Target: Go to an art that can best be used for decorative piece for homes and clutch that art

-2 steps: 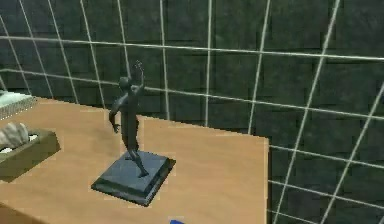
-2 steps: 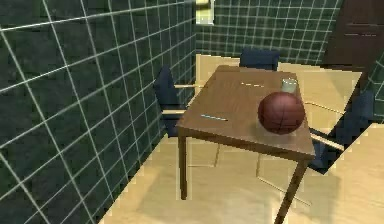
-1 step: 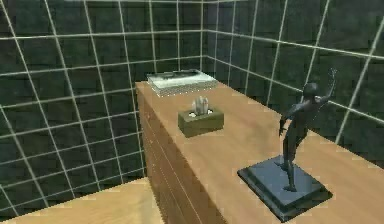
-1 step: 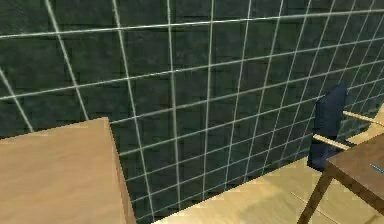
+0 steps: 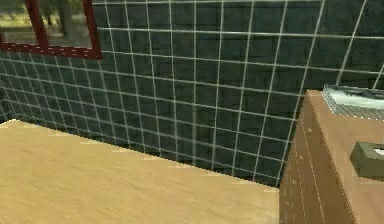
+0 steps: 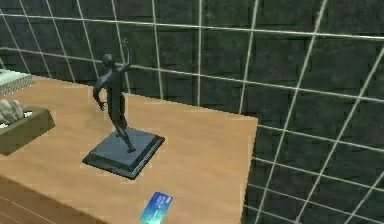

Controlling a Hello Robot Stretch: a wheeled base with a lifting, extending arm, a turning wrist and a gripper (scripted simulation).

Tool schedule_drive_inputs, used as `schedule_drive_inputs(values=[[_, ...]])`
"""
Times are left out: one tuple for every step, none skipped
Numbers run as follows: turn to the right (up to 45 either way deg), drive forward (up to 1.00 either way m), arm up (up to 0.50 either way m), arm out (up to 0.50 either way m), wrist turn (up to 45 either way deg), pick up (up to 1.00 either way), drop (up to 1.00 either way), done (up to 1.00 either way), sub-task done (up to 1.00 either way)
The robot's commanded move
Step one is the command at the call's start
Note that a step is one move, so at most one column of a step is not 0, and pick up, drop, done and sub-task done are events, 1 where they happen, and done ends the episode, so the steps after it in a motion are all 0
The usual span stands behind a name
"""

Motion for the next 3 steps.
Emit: schedule_drive_inputs(values=[[-15.0,0.00,0.00,0.00,0.0,0.00,0.00,0.00,0.00],[0.0,0.00,0.50,0.00,0.0,0.00,0.00,0.00,0.00],[0.0,0.00,0.38,0.00,0.0,0.00,0.00,0.00,0.00]])
